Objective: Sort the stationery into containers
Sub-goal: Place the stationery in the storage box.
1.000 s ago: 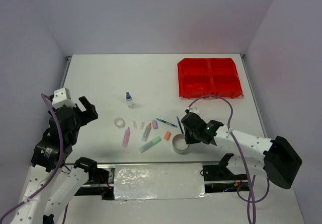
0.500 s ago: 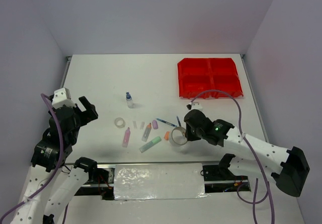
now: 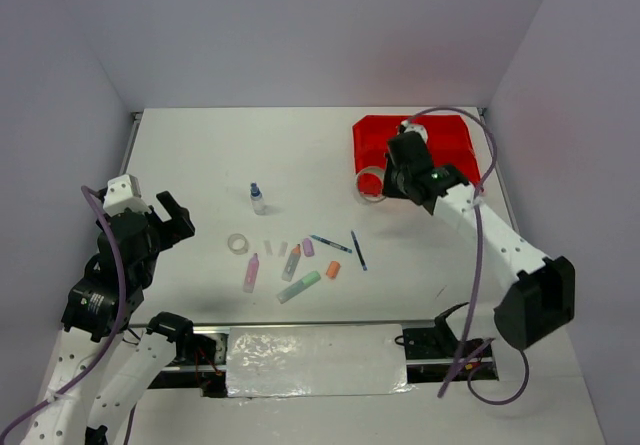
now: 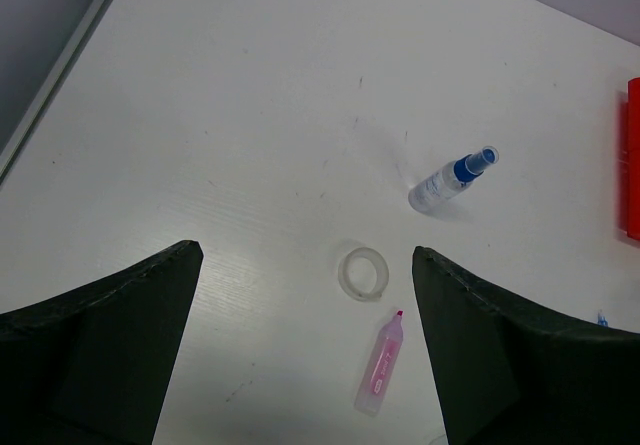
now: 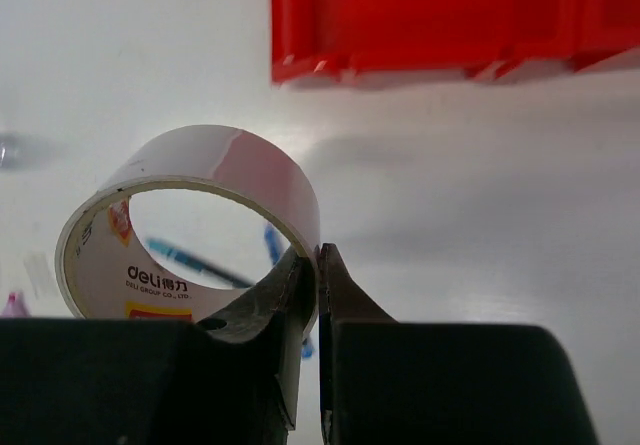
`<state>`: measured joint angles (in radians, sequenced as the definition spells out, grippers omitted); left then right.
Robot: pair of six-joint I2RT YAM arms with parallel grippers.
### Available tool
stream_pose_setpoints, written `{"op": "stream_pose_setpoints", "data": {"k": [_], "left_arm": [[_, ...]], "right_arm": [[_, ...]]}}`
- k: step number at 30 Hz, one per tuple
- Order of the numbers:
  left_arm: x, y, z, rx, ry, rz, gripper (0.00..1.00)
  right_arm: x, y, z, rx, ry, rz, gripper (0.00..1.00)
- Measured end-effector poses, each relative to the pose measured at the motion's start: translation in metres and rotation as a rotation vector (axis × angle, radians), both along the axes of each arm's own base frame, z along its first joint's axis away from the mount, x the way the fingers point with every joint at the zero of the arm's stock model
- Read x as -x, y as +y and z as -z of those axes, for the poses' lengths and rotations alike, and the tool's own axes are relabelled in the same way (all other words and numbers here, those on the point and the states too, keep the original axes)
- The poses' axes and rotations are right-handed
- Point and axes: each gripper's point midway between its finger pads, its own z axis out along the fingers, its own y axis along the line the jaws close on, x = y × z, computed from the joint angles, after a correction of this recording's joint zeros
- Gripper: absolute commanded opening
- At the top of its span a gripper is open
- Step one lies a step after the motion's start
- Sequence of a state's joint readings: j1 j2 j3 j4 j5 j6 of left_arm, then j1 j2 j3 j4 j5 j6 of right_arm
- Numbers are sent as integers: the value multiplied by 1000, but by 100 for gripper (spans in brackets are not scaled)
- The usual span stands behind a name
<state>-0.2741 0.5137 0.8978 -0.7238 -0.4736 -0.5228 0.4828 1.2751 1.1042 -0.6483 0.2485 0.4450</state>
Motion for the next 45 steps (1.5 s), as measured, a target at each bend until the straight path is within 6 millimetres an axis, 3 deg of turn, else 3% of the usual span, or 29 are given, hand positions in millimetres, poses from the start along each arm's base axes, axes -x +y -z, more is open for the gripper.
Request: {"op": "stream_pose_setpoints", "data": {"k": [5, 10, 12, 15, 21, 24, 38, 45], "left_arm": [[0, 0, 0, 0, 0, 0, 99], [0, 0, 0, 0, 0, 0, 99], [0, 0, 0, 0, 0, 0, 99], [0, 0, 0, -1, 3, 1, 99], [-1, -2, 1, 0, 8, 7, 99], [-2, -2, 1, 0, 7, 8, 99], [-3, -4, -1, 0, -2, 21, 99], [-3, -4, -1, -10, 1, 29, 99]], "right_arm": [[-68, -36, -6, 38, -20, 142, 0], [-122, -67, 18, 73, 36, 238, 0], [-134, -75, 30, 82, 62, 256, 0], [-139, -85, 38, 81, 88, 266, 0], [-155, -99, 29, 69, 70, 274, 0], [-159, -104, 36, 69, 85, 271, 0], [-139, -101, 75, 59, 196, 218, 4], [-139, -101, 75, 62, 197, 209, 19]]}}
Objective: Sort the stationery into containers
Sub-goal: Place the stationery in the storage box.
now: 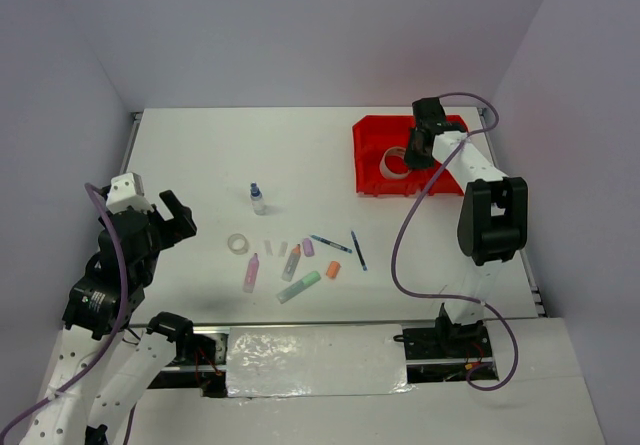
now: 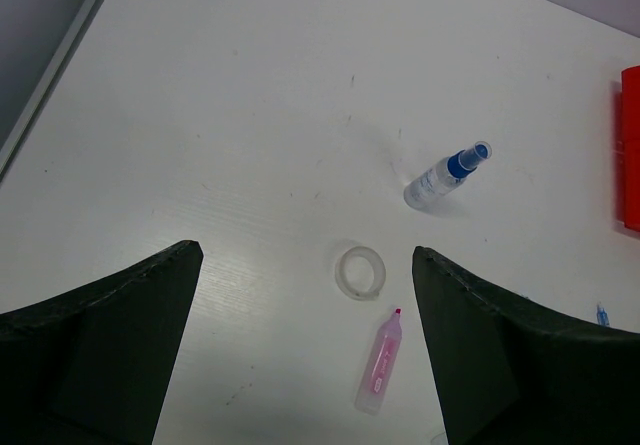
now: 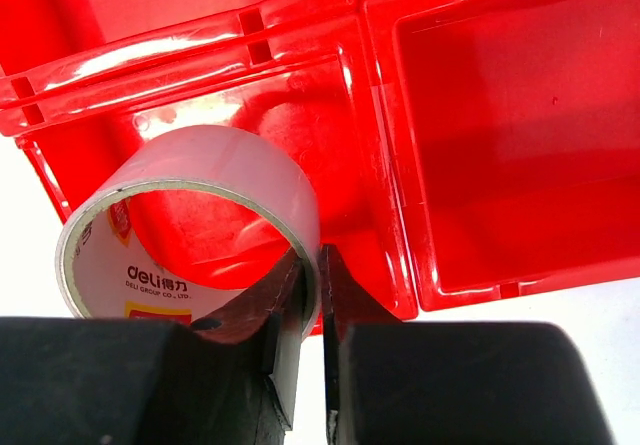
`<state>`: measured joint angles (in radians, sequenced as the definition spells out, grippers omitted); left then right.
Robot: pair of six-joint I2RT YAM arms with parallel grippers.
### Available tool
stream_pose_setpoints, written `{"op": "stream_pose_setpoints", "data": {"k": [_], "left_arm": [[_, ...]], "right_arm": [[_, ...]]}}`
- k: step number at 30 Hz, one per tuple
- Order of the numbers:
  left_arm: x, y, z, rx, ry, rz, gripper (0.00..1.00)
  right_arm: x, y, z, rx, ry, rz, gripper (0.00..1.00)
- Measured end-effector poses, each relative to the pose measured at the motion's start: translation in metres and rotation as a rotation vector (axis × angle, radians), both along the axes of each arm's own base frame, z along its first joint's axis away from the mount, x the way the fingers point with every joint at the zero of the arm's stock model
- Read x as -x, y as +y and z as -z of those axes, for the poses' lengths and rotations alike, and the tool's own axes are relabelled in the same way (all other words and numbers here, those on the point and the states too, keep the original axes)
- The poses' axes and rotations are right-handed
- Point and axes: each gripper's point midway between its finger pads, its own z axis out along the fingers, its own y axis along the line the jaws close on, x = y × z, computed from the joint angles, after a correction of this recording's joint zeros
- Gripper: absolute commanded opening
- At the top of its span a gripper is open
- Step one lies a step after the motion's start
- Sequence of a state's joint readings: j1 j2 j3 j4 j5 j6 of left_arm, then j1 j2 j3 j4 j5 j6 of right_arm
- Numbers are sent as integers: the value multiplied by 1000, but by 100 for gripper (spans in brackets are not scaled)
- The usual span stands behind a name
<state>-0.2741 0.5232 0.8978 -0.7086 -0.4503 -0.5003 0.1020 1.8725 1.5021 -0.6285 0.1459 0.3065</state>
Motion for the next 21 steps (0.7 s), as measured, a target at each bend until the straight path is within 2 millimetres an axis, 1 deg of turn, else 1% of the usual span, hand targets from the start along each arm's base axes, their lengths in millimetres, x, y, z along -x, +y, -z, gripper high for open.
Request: {"op": "stream_pose_setpoints", "data": {"k": [1, 4, 5, 7, 10, 13, 14, 15, 19, 21], "left_arm": [[0, 0, 0, 0, 0, 0, 99], [0, 0, 0, 0, 0, 0, 99], [0, 0, 0, 0, 0, 0, 99], [0, 0, 0, 1, 0, 1, 99], [0, 0, 0, 1, 0, 2, 99], [0, 0, 0, 1, 1, 2, 99], [0, 0, 0, 0, 2, 2, 99], [0, -1, 0, 1, 1, 2, 99], [-1, -1, 0, 0, 2, 2, 99], [-1, -1, 0, 0, 2, 1, 99]], "right_arm": [[0, 0, 0, 0, 0, -1, 19], [-1, 0, 0, 4, 5, -3, 26], [-2, -1, 0, 7, 5, -2, 36], [-5, -2, 2, 13, 7, -3, 37], [-5, -1, 4, 15, 13, -6, 46], [-5, -1, 5, 14, 17, -8, 51], [-5, -1, 4, 13, 17, -9, 56], [-5, -1, 3, 11, 17, -10, 58], [-7, 5, -6, 0, -2, -22, 66], [-5, 14, -18, 1, -27, -46, 71]]}}
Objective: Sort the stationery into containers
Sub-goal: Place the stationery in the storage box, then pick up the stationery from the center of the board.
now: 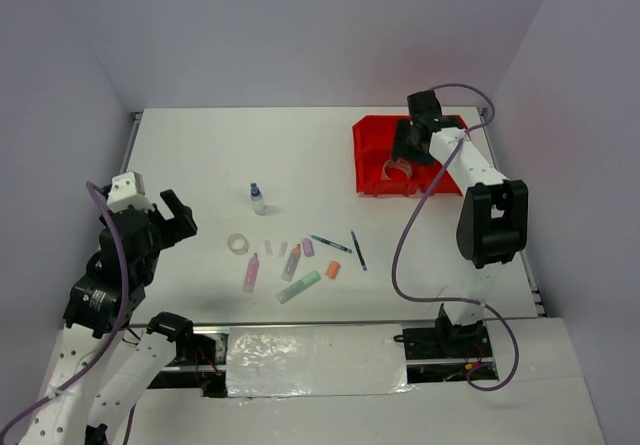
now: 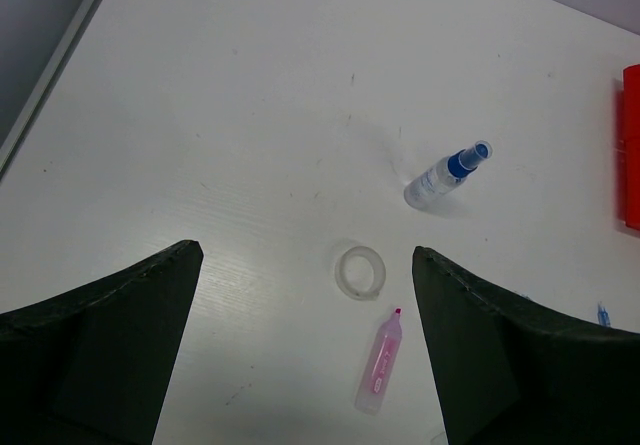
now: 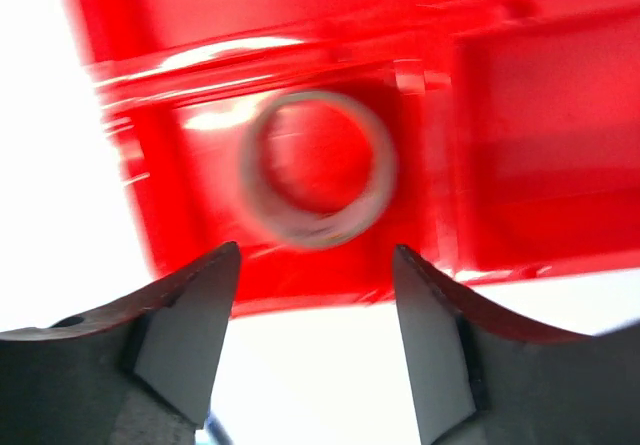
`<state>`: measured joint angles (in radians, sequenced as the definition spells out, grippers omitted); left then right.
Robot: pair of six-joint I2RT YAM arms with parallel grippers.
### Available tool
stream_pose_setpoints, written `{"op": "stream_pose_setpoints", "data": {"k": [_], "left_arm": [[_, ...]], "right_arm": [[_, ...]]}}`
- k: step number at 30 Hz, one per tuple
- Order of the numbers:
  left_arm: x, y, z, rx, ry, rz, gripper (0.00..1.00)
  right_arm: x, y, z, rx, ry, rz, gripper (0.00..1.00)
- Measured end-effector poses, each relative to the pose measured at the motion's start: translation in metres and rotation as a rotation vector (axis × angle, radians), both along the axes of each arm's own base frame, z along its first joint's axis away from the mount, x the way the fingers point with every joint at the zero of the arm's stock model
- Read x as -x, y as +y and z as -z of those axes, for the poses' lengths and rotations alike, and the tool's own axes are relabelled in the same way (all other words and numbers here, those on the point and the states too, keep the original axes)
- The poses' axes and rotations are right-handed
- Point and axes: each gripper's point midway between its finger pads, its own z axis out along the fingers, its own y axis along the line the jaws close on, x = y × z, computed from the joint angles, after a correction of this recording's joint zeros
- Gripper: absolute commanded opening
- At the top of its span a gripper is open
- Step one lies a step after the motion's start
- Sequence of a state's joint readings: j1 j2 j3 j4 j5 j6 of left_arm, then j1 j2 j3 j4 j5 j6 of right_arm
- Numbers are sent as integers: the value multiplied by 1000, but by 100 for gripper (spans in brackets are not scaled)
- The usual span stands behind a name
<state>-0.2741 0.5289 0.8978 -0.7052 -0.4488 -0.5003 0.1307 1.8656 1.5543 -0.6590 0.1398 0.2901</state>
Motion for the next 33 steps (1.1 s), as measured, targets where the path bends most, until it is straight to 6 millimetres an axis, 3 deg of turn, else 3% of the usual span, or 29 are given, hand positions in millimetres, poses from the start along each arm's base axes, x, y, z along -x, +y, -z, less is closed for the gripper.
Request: {"op": "stream_pose_setpoints", "data": {"k": [2, 4, 8, 11, 13, 17, 20, 22, 27, 33], "left_arm": [[0, 0, 1, -2, 4, -2, 99], [-1, 2, 1, -5, 7, -12, 99], [-1, 9, 5, -22, 22, -53, 99], [3, 18, 7, -29, 37, -109, 99], [5, 23, 6, -26, 32, -140, 99], [12, 29, 1, -22, 3, -171, 99], [16, 33, -2, -21, -17, -189, 99], [17, 34, -4, -19, -24, -192, 99], [18, 34, -4, -17, -29, -192, 99], [18, 34, -4, -18, -29, -192, 99]], "right_arm": [[2, 21, -22, 0, -48, -52, 75], [6, 57, -52, -5, -122, -143, 75], [34, 159, -112, -69, -287, -374, 74], [79, 241, -129, -127, -354, -558, 73], [111, 286, -120, -151, -353, -666, 71], [161, 359, -77, -163, -288, -832, 63], [174, 391, -36, -124, -226, -888, 63], [172, 410, -16, -102, -206, -900, 62], [159, 437, 25, -64, -170, -905, 58], [158, 440, 54, -21, -136, -901, 52]]}}
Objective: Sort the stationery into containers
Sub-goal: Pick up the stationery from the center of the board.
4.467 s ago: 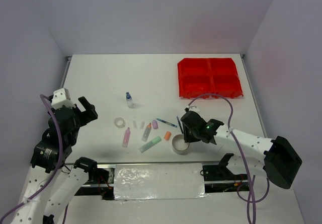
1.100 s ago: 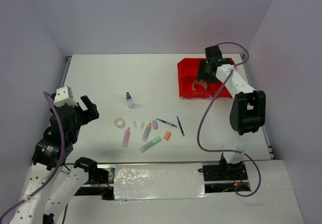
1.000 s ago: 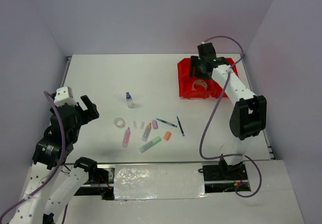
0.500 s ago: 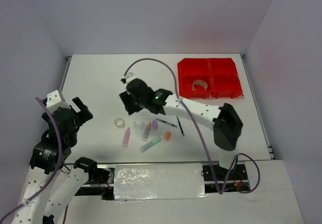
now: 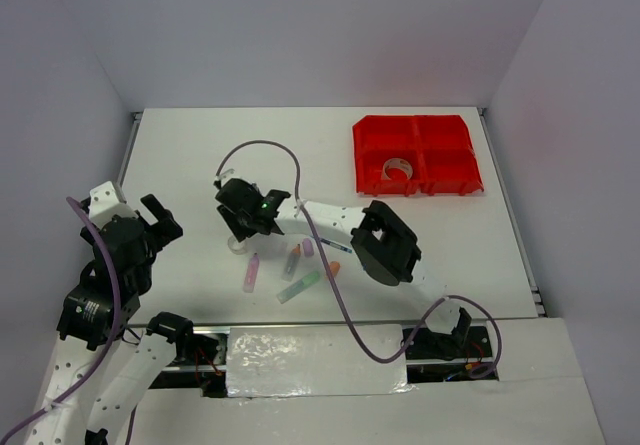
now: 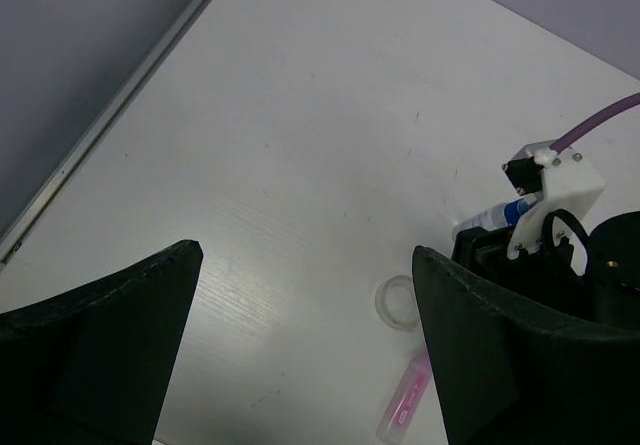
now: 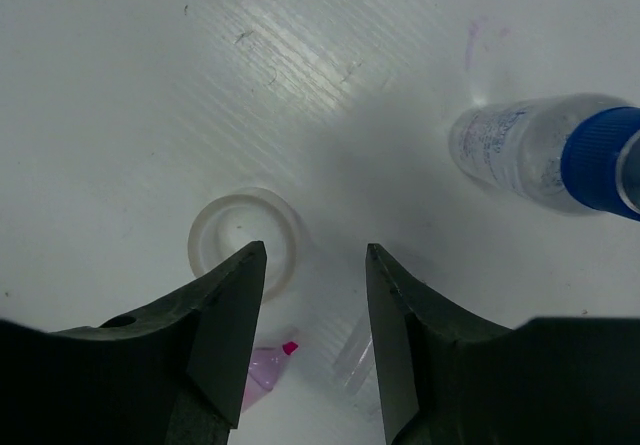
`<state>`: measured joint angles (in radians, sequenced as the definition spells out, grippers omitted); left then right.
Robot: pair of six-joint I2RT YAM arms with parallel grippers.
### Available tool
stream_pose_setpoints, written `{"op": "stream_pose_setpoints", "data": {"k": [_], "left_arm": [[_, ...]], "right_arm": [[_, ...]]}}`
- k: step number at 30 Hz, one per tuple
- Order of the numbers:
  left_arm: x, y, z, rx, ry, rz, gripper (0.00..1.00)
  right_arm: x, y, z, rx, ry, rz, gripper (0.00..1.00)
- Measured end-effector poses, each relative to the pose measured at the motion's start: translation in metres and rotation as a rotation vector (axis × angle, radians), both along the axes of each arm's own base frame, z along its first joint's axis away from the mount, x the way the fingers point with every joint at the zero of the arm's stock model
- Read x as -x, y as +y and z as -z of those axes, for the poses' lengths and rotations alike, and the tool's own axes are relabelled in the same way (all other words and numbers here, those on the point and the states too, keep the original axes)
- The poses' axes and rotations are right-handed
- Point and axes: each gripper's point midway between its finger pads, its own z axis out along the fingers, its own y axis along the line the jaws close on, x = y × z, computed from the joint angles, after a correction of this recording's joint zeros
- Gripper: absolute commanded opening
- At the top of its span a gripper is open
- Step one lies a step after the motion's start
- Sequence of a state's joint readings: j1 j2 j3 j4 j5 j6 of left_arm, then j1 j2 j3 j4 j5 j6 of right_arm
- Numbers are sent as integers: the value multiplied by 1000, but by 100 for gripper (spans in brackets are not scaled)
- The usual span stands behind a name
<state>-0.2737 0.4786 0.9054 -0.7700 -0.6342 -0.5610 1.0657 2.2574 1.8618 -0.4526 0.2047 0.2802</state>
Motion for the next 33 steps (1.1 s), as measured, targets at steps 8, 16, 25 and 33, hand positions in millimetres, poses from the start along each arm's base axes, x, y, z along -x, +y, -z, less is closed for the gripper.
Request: {"op": "stream_pose_setpoints", "data": {"k": [8, 16, 25, 33], "left_arm": [[0, 0, 0, 0, 0, 1, 99], [0, 0, 0, -1, 1, 4, 99], [1, 0, -1, 0, -4, 4, 99], [1, 0, -1, 0, -4, 3, 99]], "right_arm": [[3, 4, 24, 37, 22, -10, 50], [13, 9, 40, 59, 39, -32, 42], [16, 12, 42, 59, 37, -50, 3], [49, 28, 23, -58, 125, -165, 0]]}}
